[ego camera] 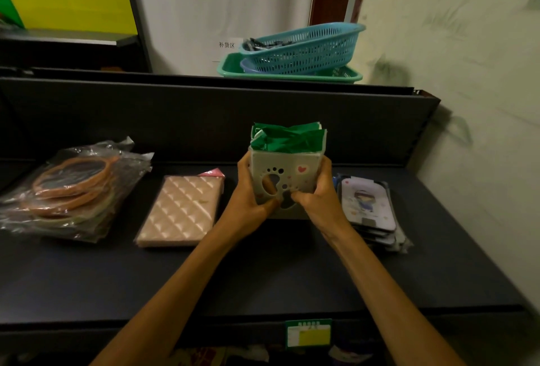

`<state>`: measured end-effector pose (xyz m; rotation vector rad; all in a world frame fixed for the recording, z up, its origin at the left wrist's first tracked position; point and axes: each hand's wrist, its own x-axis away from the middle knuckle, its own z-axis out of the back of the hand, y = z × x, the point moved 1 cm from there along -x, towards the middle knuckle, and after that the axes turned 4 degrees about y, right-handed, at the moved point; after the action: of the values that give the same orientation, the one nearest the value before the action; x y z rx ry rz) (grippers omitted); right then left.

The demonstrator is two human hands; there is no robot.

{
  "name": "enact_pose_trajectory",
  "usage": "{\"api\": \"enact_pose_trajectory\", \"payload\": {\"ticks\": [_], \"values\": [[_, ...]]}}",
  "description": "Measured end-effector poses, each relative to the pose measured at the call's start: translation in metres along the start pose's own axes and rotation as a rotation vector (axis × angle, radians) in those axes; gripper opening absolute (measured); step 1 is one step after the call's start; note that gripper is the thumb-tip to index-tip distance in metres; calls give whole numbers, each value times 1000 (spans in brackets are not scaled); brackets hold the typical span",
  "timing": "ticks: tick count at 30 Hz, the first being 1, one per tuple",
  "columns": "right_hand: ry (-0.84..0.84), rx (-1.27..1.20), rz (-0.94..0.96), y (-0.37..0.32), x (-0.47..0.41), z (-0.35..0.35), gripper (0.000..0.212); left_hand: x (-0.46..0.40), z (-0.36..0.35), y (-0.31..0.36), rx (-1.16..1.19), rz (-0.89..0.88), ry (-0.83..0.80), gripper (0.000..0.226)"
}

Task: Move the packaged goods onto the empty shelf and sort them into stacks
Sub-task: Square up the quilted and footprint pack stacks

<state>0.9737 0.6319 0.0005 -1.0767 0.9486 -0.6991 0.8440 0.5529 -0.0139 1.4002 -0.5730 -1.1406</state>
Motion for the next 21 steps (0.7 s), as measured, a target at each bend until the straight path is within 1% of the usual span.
{"api": "enact_pose_trajectory", "payload": {"ticks": [5,12,16,21], "values": [[23,11,-9,4,1,-5,71,-3,-1,0,-23,-3,-10,94],[43,48,-18,3,-1,-3,67,-5,-4,-5,-40,-25,37,93],[28,94,-44,2,-3,-2,71,-5,-3,-4,-53,6,60,91],[13,163,-119,-2,-7,5,74,-6,2,-1,-93,67,84,90]]}}
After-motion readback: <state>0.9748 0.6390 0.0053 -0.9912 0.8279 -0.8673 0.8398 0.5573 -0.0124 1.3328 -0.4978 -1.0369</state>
